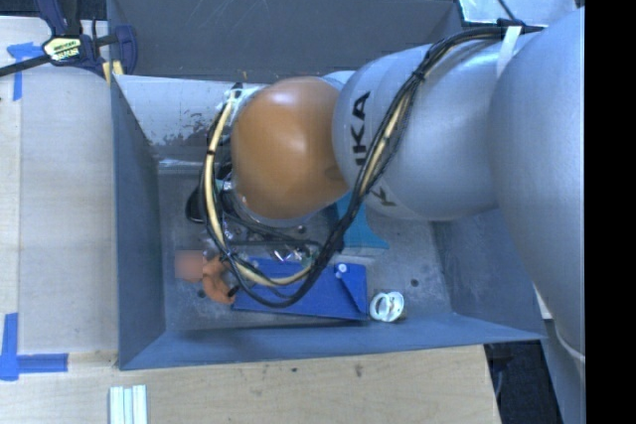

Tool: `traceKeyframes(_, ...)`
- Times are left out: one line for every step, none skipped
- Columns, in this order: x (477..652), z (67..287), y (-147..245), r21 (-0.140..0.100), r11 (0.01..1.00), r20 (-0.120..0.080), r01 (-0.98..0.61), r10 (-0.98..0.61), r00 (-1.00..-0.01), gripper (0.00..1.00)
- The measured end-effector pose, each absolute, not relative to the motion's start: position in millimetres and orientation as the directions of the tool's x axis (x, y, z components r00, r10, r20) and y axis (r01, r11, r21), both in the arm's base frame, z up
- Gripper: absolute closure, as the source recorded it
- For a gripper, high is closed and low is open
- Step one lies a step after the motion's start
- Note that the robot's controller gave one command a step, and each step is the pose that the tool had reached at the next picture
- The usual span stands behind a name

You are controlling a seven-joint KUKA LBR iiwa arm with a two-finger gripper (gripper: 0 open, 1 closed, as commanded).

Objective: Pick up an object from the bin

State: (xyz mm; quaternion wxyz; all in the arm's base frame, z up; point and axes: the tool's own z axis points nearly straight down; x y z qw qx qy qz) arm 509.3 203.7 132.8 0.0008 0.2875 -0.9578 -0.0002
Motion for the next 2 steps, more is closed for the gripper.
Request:
traceKeyframes(508.8, 153.9, 201.0, -0.002, 0.842, -0.007, -0.539, -0.539, -0.842, 1.00)
traceKeyframes(518.7, 195.3, 208.5, 0.001, 0.841, 0.004, -0.541, -0.541, -0.841, 1.00)
